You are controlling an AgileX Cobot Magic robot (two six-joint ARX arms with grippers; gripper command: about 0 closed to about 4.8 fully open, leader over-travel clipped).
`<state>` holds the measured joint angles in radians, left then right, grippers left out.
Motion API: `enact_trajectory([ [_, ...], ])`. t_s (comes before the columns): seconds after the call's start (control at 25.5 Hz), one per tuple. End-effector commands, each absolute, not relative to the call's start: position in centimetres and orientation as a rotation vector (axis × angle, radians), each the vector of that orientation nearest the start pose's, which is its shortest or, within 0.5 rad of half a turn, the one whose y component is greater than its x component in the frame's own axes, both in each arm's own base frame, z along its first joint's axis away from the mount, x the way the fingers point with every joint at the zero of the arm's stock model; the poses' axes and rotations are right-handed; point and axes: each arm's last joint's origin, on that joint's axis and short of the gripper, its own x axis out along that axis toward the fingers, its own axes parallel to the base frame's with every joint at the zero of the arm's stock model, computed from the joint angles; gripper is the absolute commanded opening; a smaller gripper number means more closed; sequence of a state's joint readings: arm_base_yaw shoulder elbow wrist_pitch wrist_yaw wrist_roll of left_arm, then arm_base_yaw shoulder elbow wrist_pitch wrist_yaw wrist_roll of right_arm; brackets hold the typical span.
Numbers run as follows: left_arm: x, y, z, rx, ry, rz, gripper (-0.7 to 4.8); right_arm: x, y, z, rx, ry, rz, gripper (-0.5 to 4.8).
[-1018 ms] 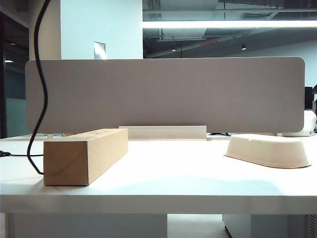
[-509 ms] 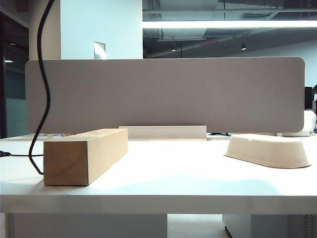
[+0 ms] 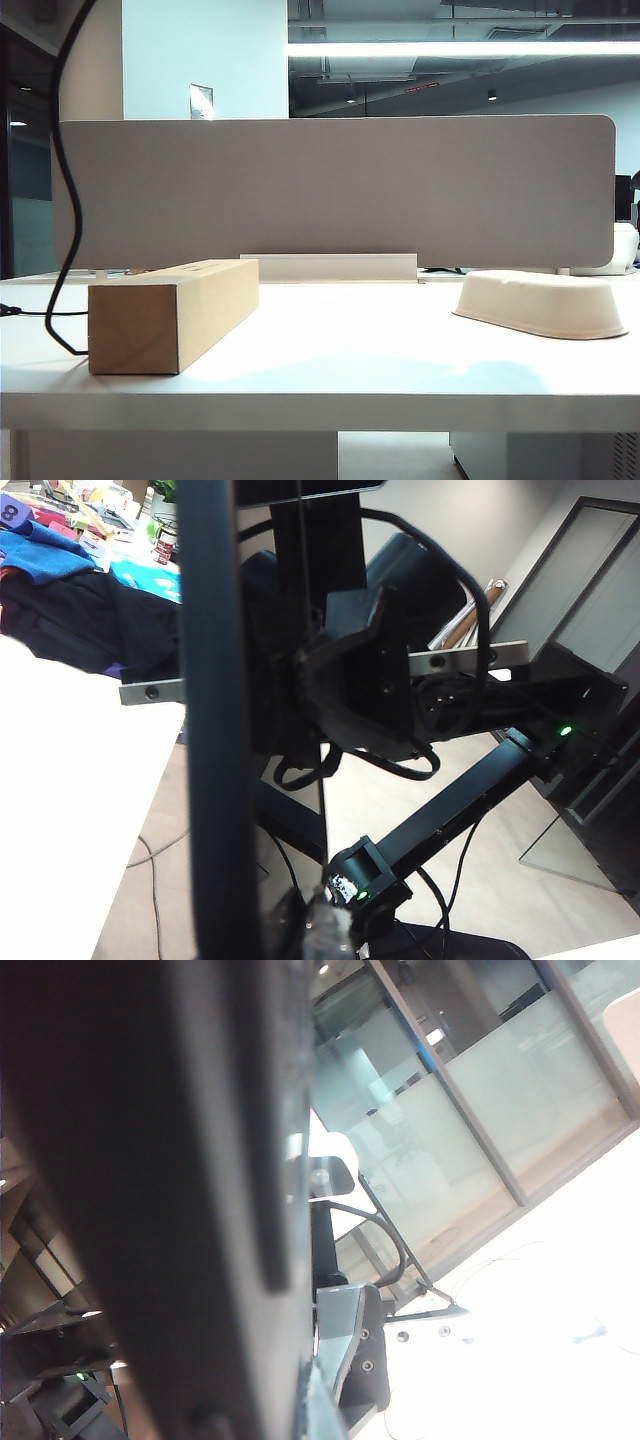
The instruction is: Pick up the charging cable and the phone, plug the charging cable into the charging port on the phone, and finally place them back on the table.
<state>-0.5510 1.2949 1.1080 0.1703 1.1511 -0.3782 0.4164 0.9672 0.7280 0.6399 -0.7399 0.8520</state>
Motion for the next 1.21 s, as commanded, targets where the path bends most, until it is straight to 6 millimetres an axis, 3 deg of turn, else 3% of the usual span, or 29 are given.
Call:
enact_trajectory([
  [0.04,22.4,-16.9,37.0,-0.284,0.344,-1.679,0.97,17.7,10.0,36.1,0.656,0.043,1.241,-0.04],
  [0.27,22.3,-16.7,36.0,-0.278,0.428,-1.694,1.89,18.1,9.7,36.0,0.648,-0.024,1.128,-0.04],
  [0.47,23.6,-14.7,35.8,-0.283,0.416,-1.608,1.87,19.2,8.6,35.4,0.641,-0.025,0.946,-0.04],
  [0.55,24.7,-12.9,35.8,-0.295,0.400,-1.527,1.71,20.0,8.2,34.6,0.647,0.016,0.853,-0.04],
  [0.67,26.1,-10.0,35.8,-0.311,0.371,-1.355,0.19,21.8,7.9,32.8,0.665,0.111,0.734,-0.05],
  [0.7,26.3,-9.6,35.8,-0.314,0.368,-1.326,-0.03,22.3,8.0,32.3,0.670,0.131,0.705,-0.05],
  [0.86,27.3,-8.1,35.6,-0.298,0.337,-1.079,-0.06,25.3,8.5,28.9,0.697,0.229,0.530,-0.04],
  [1.14,27.6,-7.3,34.5,-0.195,0.362,-0.855,-0.06,28.1,8.6,24.8,0.764,0.373,0.394,-0.04],
  [1.21,27.3,-6.9,33.8,-0.091,0.408,-0.755,-0.06,29.1,8.7,22.8,0.787,0.429,0.350,-0.04],
])
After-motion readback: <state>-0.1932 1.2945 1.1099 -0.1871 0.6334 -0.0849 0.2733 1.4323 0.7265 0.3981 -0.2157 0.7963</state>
